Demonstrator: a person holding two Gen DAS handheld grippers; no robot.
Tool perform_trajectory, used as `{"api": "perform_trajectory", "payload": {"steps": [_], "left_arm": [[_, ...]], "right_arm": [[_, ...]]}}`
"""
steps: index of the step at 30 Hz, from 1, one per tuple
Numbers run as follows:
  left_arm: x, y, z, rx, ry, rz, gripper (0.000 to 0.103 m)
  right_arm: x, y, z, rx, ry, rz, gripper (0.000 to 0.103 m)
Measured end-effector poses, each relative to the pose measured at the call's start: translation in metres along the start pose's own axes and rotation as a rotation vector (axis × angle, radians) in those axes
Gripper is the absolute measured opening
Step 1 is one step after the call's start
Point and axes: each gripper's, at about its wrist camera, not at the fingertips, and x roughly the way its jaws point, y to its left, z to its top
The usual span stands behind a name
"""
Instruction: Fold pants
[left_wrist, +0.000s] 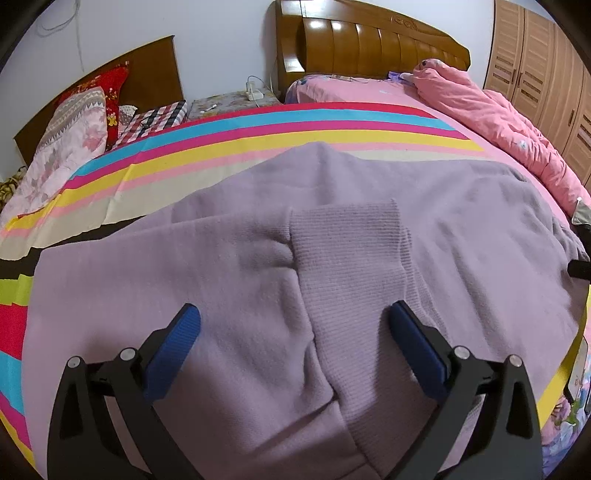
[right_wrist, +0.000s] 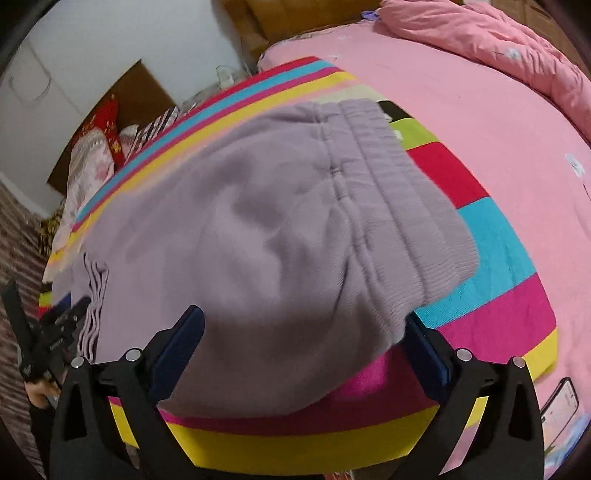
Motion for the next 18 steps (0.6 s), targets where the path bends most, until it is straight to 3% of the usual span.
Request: {"api": "perform_trajectory", "payload": {"steps": [5, 9, 12, 15, 18], "left_arm": [[-0.001, -0.002, -0.001, -0.003, 0.0, -0.004, 0.102], [-0.001, -0.003, -0.001, -0.004, 0.0, -0.003, 0.102], [-0.001, -0.003, 0.0, -0.003, 0.0, -0.003, 0.102], [-0.001, -0.003, -0.001, -0.004, -0.001, -0.005, 0.102], [-0.001, -0.003, -0.001, -0.003, -0.001, -0.004, 0.102]], "right_arm": [[-0.005, -0.009, 0.001, 0.042, -0.013, 0.049, 0.099], [-0.003, -0.018, 0.006, 0.173, -0.105, 0.072, 0.099], [-0.003, -0.015, 0.004, 0.203, -0.144, 0.048, 0.099], [-0.005, -0.007, 0.0, 0.124, -0.082, -0.007, 0.088], [-0.011, -0.017, -0.001, 0.142, -0.049, 0.011, 0.074]]}}
